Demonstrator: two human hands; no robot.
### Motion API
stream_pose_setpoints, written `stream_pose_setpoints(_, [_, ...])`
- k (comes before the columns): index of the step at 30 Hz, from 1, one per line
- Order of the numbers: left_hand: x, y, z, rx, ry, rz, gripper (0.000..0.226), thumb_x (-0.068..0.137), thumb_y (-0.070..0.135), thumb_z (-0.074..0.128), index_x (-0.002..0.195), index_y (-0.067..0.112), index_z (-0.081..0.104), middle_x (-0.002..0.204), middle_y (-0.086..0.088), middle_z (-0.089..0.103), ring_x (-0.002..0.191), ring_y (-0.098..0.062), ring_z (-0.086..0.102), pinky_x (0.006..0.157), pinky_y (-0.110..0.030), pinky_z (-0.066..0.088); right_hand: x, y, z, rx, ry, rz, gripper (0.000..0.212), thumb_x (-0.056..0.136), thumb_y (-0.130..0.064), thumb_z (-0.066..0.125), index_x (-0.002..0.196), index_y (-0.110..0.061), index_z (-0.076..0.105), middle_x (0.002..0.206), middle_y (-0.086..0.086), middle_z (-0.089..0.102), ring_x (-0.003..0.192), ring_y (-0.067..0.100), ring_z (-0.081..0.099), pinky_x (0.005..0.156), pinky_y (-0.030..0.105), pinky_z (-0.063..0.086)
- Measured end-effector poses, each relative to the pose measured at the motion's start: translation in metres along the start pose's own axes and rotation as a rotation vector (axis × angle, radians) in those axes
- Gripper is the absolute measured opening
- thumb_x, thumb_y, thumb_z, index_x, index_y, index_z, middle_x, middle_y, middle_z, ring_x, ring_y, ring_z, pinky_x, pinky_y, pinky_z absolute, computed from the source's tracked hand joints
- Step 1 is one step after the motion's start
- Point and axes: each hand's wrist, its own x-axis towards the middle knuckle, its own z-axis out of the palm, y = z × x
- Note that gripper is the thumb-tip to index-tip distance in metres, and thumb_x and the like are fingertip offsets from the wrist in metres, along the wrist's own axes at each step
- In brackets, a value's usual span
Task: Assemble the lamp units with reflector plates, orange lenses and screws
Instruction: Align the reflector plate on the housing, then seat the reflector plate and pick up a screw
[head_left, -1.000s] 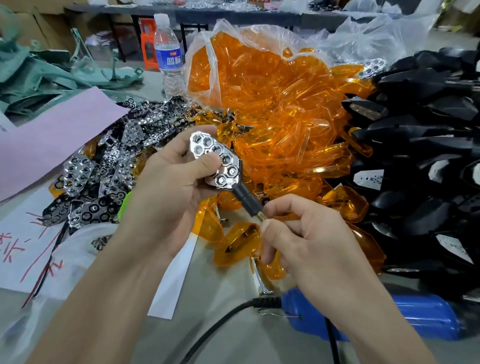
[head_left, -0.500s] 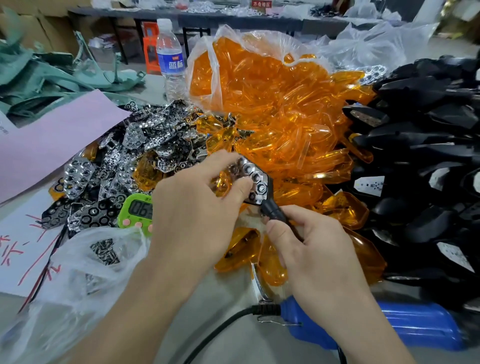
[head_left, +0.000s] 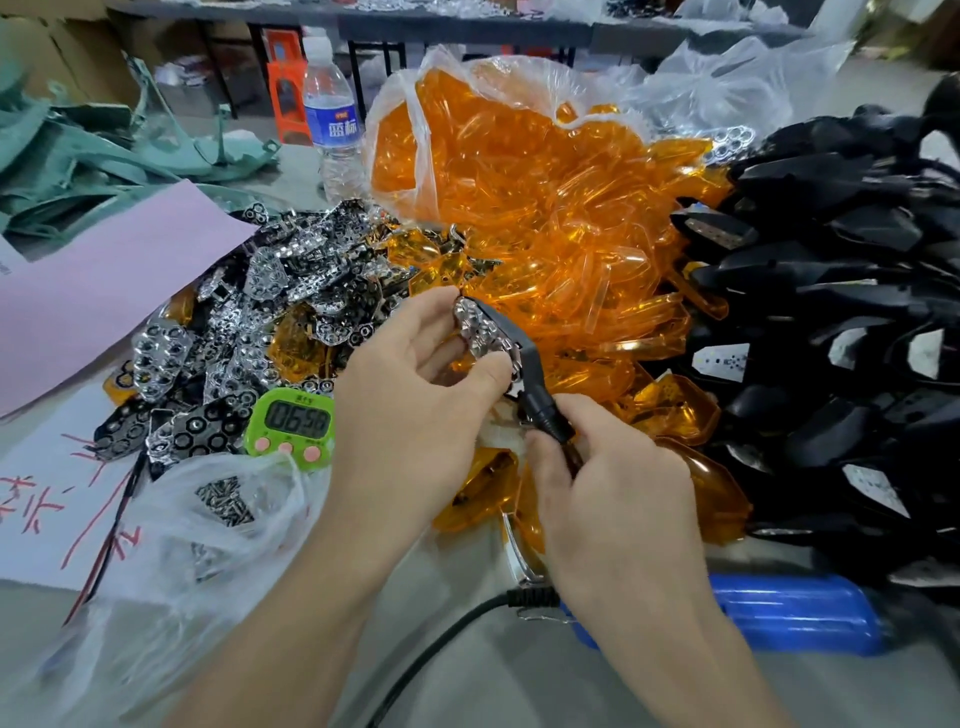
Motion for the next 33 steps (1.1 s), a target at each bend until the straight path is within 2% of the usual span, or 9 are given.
stream_pose_setpoints(4, [-0.002, 0.011, -0.001, -0.131, 0.030, -0.075, 0.051, 0.068, 0.038, 0.082, 0.116, 0.035, 0.066, 0.108, 0.013, 0.078, 0.096, -0.004, 0.075, 0.082, -0.031, 0.062, -0.012, -0.016, -0.005, -0.070, 0.043, -0.004, 0.010, 0.099, -0.045, 0.051, 0.102, -0.038, 0.057, 0.063, -0.013, 0.056, 0.057, 0.006, 0.051, 0.054, 0.028, 0.040])
stream_pose_setpoints(7, [-0.004, 0.017, -0.003, -0.274, 0.053, -0.090, 0.027, 0.082, 0.012, 0.083, 0.095, 0.019, 0.060, 0.093, 0.004, 0.080, 0.084, -0.019, 0.077, 0.068, -0.035, 0.063, -0.013, -0.010, -0.017, 0.104, 0.006, 0.083, 0.018, 0.100, -0.038, 0.056, 0.085, -0.029, 0.061, 0.057, -0.011, 0.055, 0.056, 0.011, 0.050, 0.057, 0.032, 0.043])
stream_pose_setpoints(10, [-0.002, 0.013, -0.020, -0.616, 0.071, -0.254, 0.023, 0.092, -0.003, 0.070, 0.085, 0.017, 0.061, 0.085, -0.003, 0.079, 0.082, -0.017, 0.077, 0.061, -0.024, 0.060, -0.015, -0.006, -0.030, 0.379, -0.074, 0.203, 0.028, 0.094, -0.034, 0.057, 0.072, -0.017, 0.059, 0.052, -0.002, 0.054, 0.048, 0.008, 0.044, 0.052, 0.038, 0.039])
stream_pose_setpoints(16, [-0.009, -0.011, -0.034, -0.703, 0.109, -0.512, 0.021, 0.096, -0.002, 0.063, 0.094, 0.019, 0.061, 0.072, 0.004, 0.076, 0.062, -0.007, 0.071, 0.053, -0.021, 0.056, -0.030, -0.003, -0.026, 0.599, -0.133, 0.365, 0.019, 0.098, -0.025, 0.059, 0.086, -0.016, 0.071, 0.053, 0.000, 0.055, 0.050, 0.011, 0.046, 0.054, 0.034, 0.040])
stream_pose_setpoints(18, [-0.008, -0.022, -0.039, -0.390, 0.079, -0.493, 0.022, 0.091, -0.001, 0.069, 0.096, 0.020, 0.069, 0.067, 0.011, 0.074, 0.058, -0.003, 0.067, 0.052, -0.025, 0.052, -0.033, -0.004, -0.029, 0.751, -0.135, 0.449, 0.021, 0.101, -0.021, 0.058, 0.087, -0.015, 0.073, 0.055, 0.003, 0.051, 0.048, 0.010, 0.041, 0.047, 0.022, 0.035])
stream_pose_setpoints(23, [-0.023, -0.026, -0.044, 0.756, -0.184, -0.062, 0.016, 0.084, 0.028, 0.079, 0.081, 0.044, 0.076, 0.072, 0.029, 0.067, 0.064, -0.004, 0.060, 0.055, -0.018, 0.040, -0.030, -0.004, -0.042, 0.959, -0.194, 0.487, 0.024, 0.104, -0.018, 0.056, 0.096, -0.014, 0.078, 0.056, 0.007, 0.050, 0.040, 0.006, 0.035, 0.039, 0.014, 0.028])
stream_pose_setpoints(26, [-0.021, -0.001, -0.028, 0.345, -0.127, 0.013, 0.013, 0.082, 0.048, 0.073, 0.095, 0.050, 0.074, 0.085, 0.029, 0.073, 0.080, 0.001, 0.070, 0.072, -0.025, 0.059, -0.026, -0.005, -0.042, 0.985, -0.216, 0.453, 0.023, 0.105, -0.018, 0.055, 0.097, -0.017, 0.077, 0.057, 0.007, 0.052, 0.043, 0.007, 0.036, 0.040, 0.015, 0.029])
stream_pose_setpoints(29, [-0.022, 0.035, 0.009, -0.455, -0.435, -0.312, 0.022, 0.091, 0.034, 0.064, 0.110, 0.039, 0.074, 0.110, 0.002, 0.079, 0.101, -0.020, 0.076, 0.084, -0.037, 0.064, -0.025, -0.007, -0.036, 0.972, -0.223, 0.356, 0.031, 0.105, -0.016, 0.055, 0.083, -0.028, 0.074, 0.060, 0.011, 0.056, 0.043, 0.010, 0.038, 0.042, 0.019, 0.031])
stream_pose_setpoints(33, [-0.026, 0.052, 0.037, -0.474, -0.306, -0.294, 0.018, 0.092, 0.023, 0.058, 0.097, 0.028, 0.075, 0.089, -0.005, 0.077, 0.078, -0.023, 0.076, 0.068, -0.033, 0.060, -0.023, 0.000, -0.045, 0.818, -0.335, 0.215, 0.022, 0.102, -0.025, 0.055, 0.084, -0.027, 0.067, 0.063, 0.006, 0.063, 0.051, 0.017, 0.053, 0.047, 0.030, 0.043])
